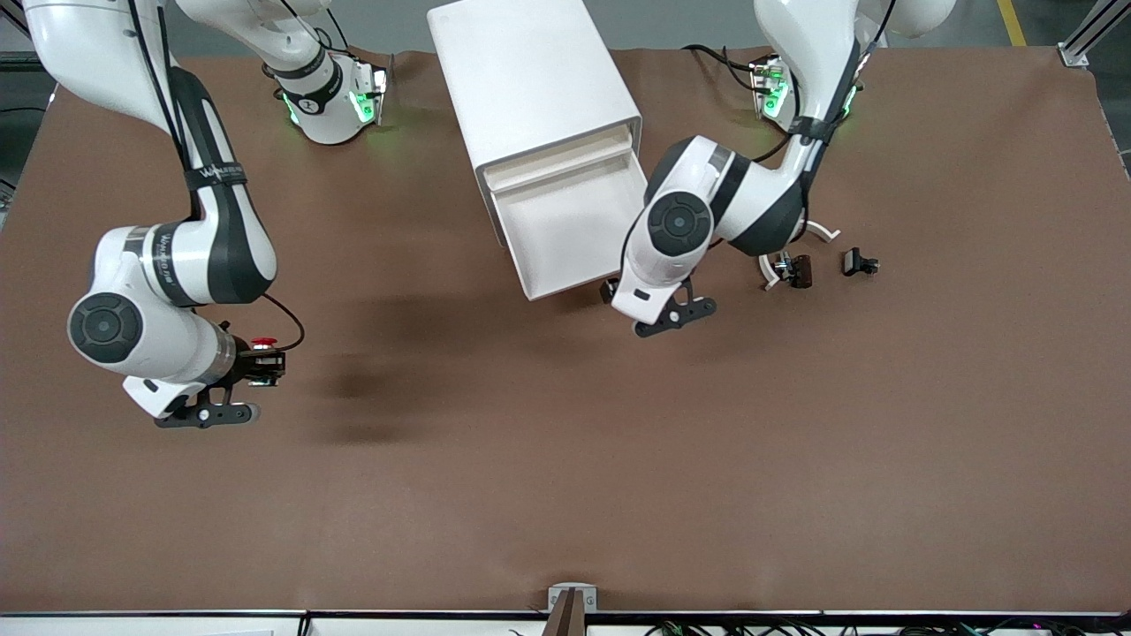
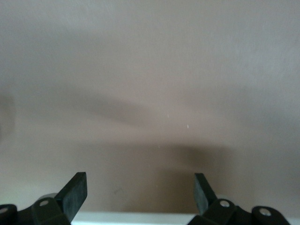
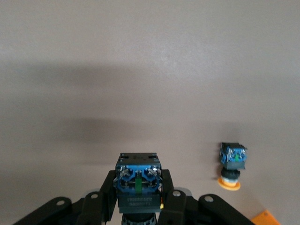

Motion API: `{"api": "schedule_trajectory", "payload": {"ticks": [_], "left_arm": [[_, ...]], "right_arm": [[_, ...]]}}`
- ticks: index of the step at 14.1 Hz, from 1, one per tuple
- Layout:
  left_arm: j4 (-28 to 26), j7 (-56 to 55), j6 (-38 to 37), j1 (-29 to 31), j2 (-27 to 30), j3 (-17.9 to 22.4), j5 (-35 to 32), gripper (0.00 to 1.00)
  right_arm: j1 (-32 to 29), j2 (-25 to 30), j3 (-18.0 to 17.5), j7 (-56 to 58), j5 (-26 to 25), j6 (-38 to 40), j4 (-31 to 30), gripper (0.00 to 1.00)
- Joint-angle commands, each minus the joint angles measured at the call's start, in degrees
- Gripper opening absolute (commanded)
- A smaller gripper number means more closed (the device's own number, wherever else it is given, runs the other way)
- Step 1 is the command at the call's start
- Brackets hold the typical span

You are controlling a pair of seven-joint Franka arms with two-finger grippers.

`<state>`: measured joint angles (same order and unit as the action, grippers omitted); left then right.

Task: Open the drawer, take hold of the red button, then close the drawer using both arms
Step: 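Push the drawer shut with the left gripper while the right gripper lowers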

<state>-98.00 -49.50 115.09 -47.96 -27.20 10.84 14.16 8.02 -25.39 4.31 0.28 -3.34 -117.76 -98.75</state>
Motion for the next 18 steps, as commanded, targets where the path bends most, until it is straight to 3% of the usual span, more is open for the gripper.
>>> {"api": "schedule_trajectory", "payload": {"ticks": [1,10,13,18], "left_arm": [[-2.6,-1.3,1.1,0.1,2.1,-2.7,-0.7,1.00],[-2.7,-9.8,1.0,0.1,1.6,-14.5,2.4,1.00],[-2.9,-14.6,0.0,0.1,1.7,-17.8,3.2,1.00],[-3.3,-18.5,-0.4,0.2,1.9,-19.7,3.0,1.00]], "right_arm": [[-2.7,1.3,-1.1,4.6,-1.1,-5.8,-4.7,0.17],[-7.9,-0.7,-1.1,5.6,-1.1,-20.5,-14.4,0.17],[-8.6,-0.8,-1.2,4.4,-1.1,-22.0,-16.1,0.17],[-8.0,-0.8,-1.2,1.3,-1.1,-26.4,-20.2,0.17]]}}
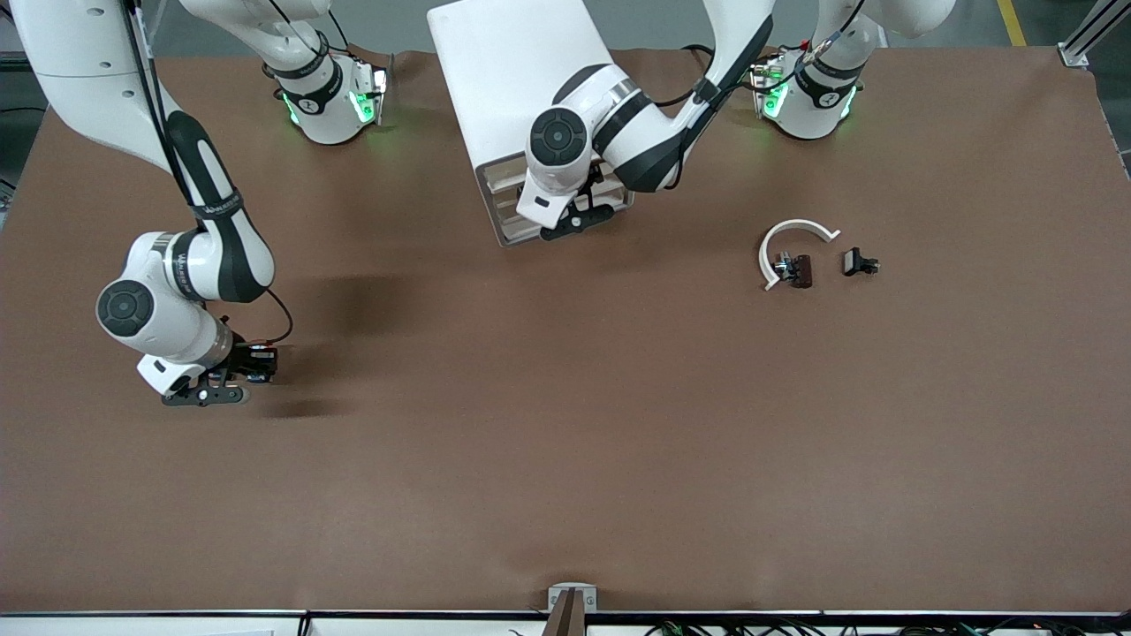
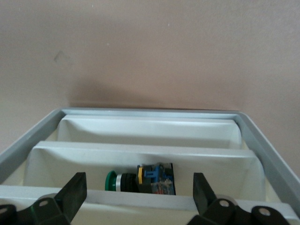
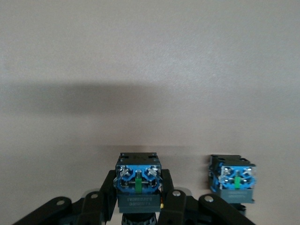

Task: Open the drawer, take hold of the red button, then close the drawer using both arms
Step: 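Push the drawer shut with the left gripper while the right gripper lowers, then release the red button on the table while the left gripper withdraws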

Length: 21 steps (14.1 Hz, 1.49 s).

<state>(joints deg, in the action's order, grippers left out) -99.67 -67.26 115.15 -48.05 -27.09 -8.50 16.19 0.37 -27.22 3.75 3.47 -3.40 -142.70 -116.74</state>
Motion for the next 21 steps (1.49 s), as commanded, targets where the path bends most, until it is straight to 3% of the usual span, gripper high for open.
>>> {"api": "schedule_trajectory", "payload": {"ticks": [1,3,6,10,12,14,15,16,21], "left_arm": [[-1.6,-0.6,-0.5,0.9,2.1,-0.1,0.7,1.00],[0.1,-0.1,-1.1,5.0,2.3,0.8,-0.2,1.00],[3.9,0.4,-1.2,14.2,2.5,0.8,-8.8,1.00],[4.9,0.6,-2.3,24.9,8.1,0.7,-17.9,1.00],[5.1,6.0,-2.6,29.6,10.6,0.6,-21.1,1.00],[5.0,15.5,-3.9,34.8,12.9,0.6,-21.1,1.00],[5.1,20.4,-6.5,37.3,14.3,0.6,-21.2,1.00],[5.2,26.6,-7.8,39.8,16.0,0.6,-21.1,1.00],[5.1,43.1,-13.1,46.8,22.2,0.6,-20.6,1.00]], "right_arm": [[-0.2,1.0,-0.7,-1.9,-1.0,-1.5,-2.5,0.17],[-0.2,1.0,-0.8,-2.0,-1.0,-2.8,-3.6,0.17],[-0.2,0.9,-0.8,-2.0,-0.9,-3.5,-4.0,0.19],[-0.3,0.6,-0.8,-2.0,-0.9,-3.7,-4.1,0.25],[-0.4,0.5,-0.8,-2.0,-0.9,-4.2,-4.1,0.35],[-0.4,0.5,-0.8,-2.0,-0.9,-4.2,-3.9,0.60],[-0.4,0.5,-0.8,-2.0,-0.9,-4.2,-3.8,0.65],[-0.5,0.7,-0.8,-2.0,-0.9,-4.2,-3.8,1.00],[0.5,7.2,-1.2,-1.7,-0.9,-2.9,-2.1,1.00]]}}
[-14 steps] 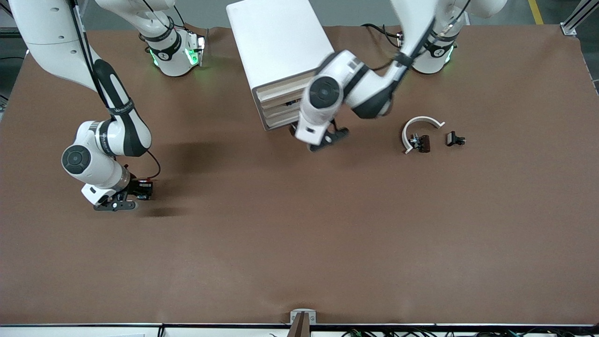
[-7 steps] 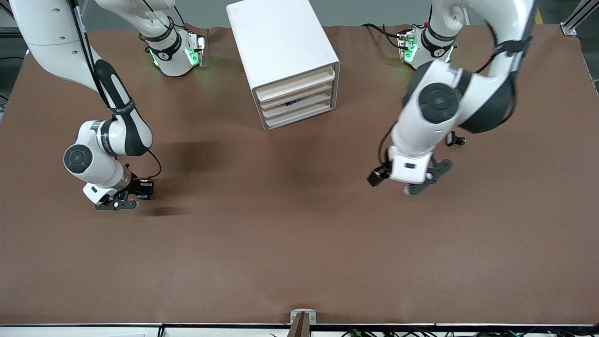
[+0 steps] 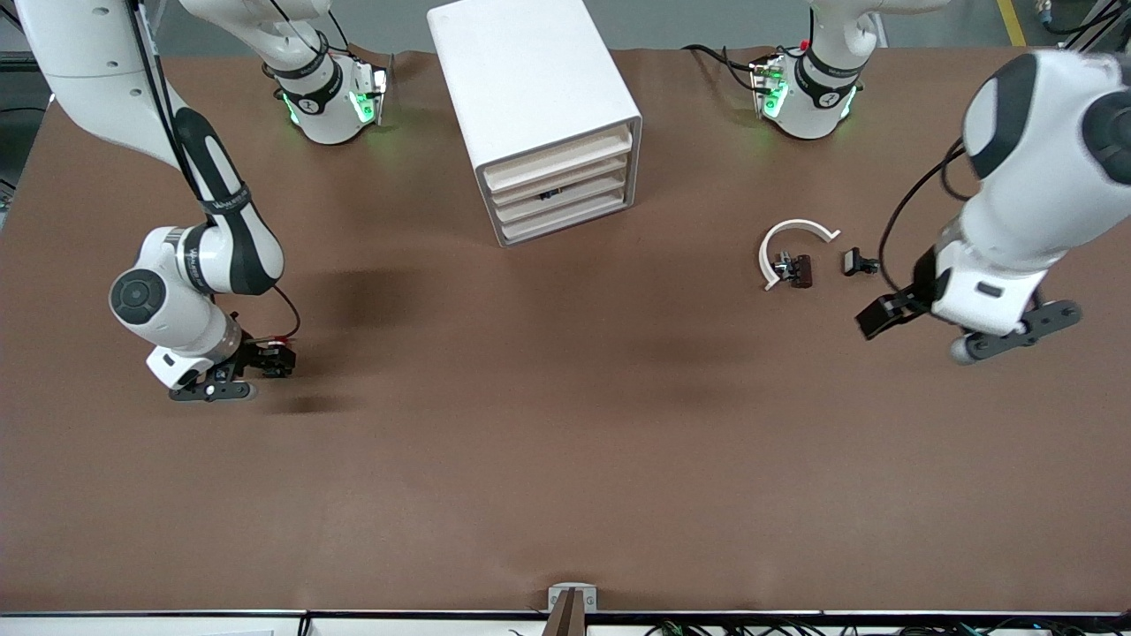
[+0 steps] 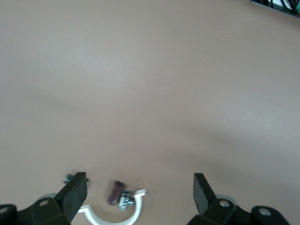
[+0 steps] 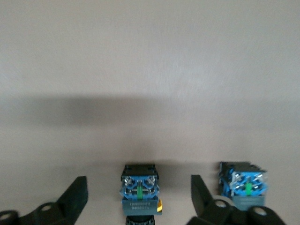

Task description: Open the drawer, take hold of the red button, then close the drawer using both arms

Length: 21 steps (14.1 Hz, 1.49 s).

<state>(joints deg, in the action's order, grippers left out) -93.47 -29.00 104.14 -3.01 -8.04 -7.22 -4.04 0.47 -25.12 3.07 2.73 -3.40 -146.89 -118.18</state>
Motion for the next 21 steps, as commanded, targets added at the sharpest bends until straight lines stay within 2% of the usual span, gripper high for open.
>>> {"api": "schedule_trajectory", "payload": {"ticks": [1,2,5,7,9,13,15,21], "left_arm": [[-1.0,8.7,-3.8,3.0,4.5,-0.7,-0.1,1.00],[-1.0,11.6,-5.7,4.2,5.7,-0.8,0.2,1.00],[-1.4,18.8,-8.9,6.3,10.0,-0.3,2.8,1.00],[-1.5,20.0,-14.0,6.2,12.3,-0.2,3.0,1.00],[-2.1,19.8,-17.3,5.7,15.1,-0.2,3.9,1.00],[-5.1,20.0,-18.2,5.6,19.6,-0.3,4.0,1.00],[-5.1,20.0,-18.8,5.6,20.1,-0.3,4.7,1.00],[-5.5,20.1,-18.9,6.1,20.2,-0.2,5.1,1.00]], "right_arm": [[1.3,6.8,-0.5,-1.0,-1.0,3.3,-0.1,1.00],[1.6,8.2,-0.5,-1.0,-0.9,7.4,1.6,1.00],[3.2,10.7,-0.5,-1.4,-0.5,28.3,11.9,1.00],[4.0,10.7,-0.5,-1.3,-0.2,39.3,20.0,1.00],[4.7,10.6,-0.4,-0.5,-0.7,47.0,27.3,1.00],[4.1,11.8,-0.5,-0.4,1.5,54.9,35.1,1.00],[4.1,11.9,-0.3,-0.8,2.9,55.6,37.7,1.00],[3.8,14.6,-0.3,0.2,2.4,59.9,37.7,1.00]]}}
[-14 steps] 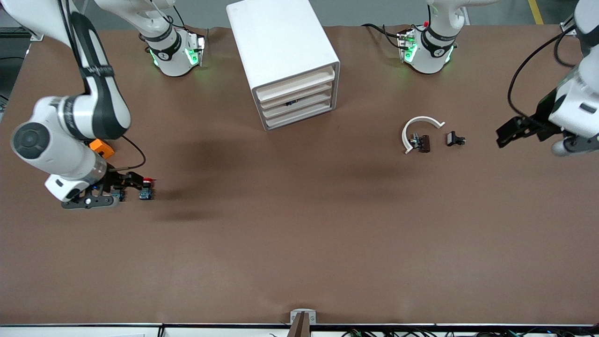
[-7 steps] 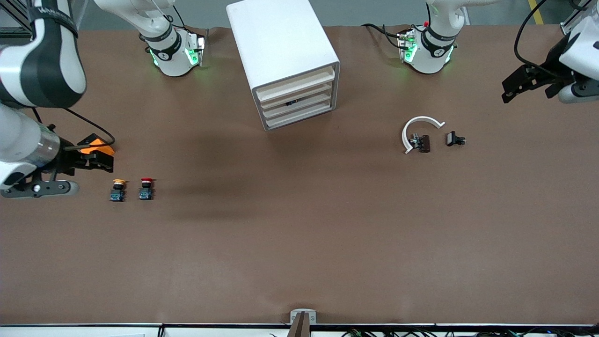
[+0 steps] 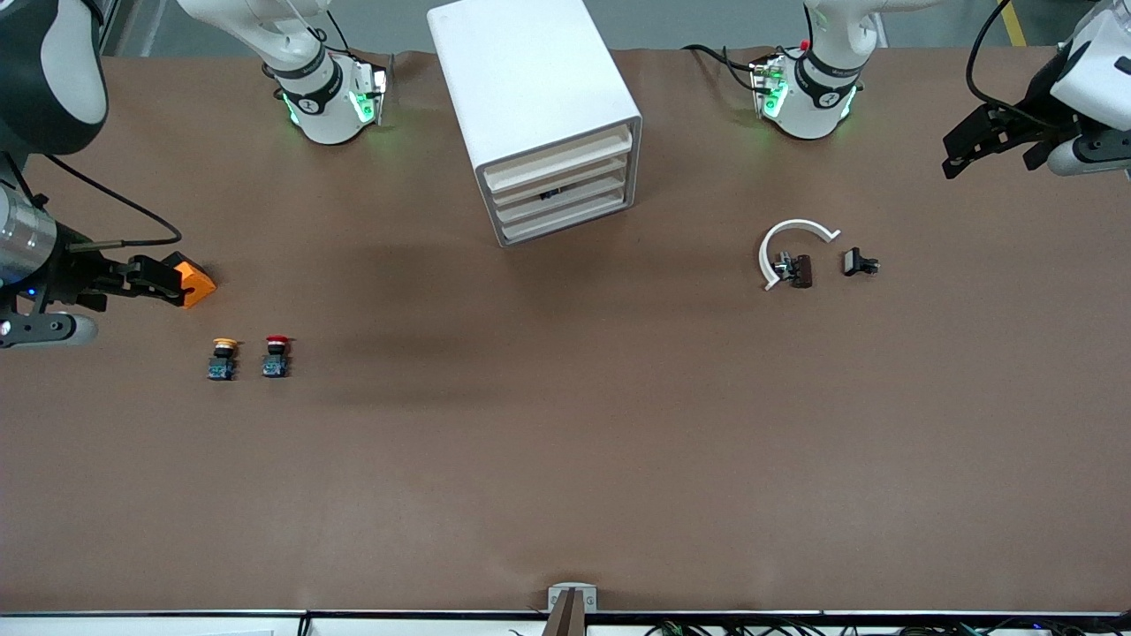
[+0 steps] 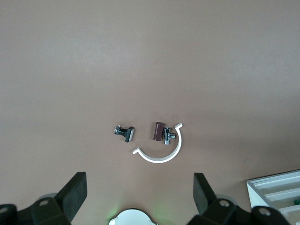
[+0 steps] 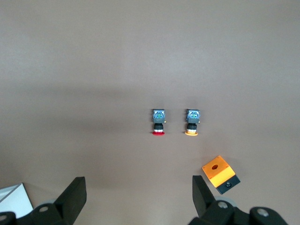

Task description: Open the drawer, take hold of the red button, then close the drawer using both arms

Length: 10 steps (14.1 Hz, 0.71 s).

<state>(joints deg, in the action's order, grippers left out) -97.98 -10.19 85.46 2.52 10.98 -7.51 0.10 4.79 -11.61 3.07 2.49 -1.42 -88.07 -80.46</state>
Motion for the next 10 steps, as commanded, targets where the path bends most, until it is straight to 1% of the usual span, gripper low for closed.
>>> {"api": "schedule_trajectory", "payload": {"ticks": [1,3,6,7,8,10], "left_arm": [[-1.2,1.3,-0.1,0.6,1.3,0.0,1.0,1.00],[-1.5,1.2,-0.2,0.5,1.9,0.0,1.0,1.00],[-2.3,1.2,-0.1,0.6,2.7,0.0,1.0,1.00],[-2.2,1.2,-0.1,0.6,2.7,0.0,1.0,1.00],[-2.2,1.2,-0.1,0.6,2.7,0.1,1.0,1.00],[-2.2,1.2,-0.1,0.6,2.6,0.1,1.0,1.00]], "right_arm": [[-0.7,1.7,-0.1,2.2,0.5,1.1,-0.1,1.00],[-2.0,3.0,0.2,5.2,0.5,1.4,-0.8,1.00],[-4.1,4.6,0.4,5.2,0.8,1.4,-0.9,1.00],[-5.0,5.8,0.4,5.2,0.9,0.5,-2.1,1.00],[-5.3,6.9,0.4,5.2,0.9,-0.5,-3.2,1.00],[-5.0,7.1,0.4,5.2,0.9,-0.3,-3.8,1.00]]}}
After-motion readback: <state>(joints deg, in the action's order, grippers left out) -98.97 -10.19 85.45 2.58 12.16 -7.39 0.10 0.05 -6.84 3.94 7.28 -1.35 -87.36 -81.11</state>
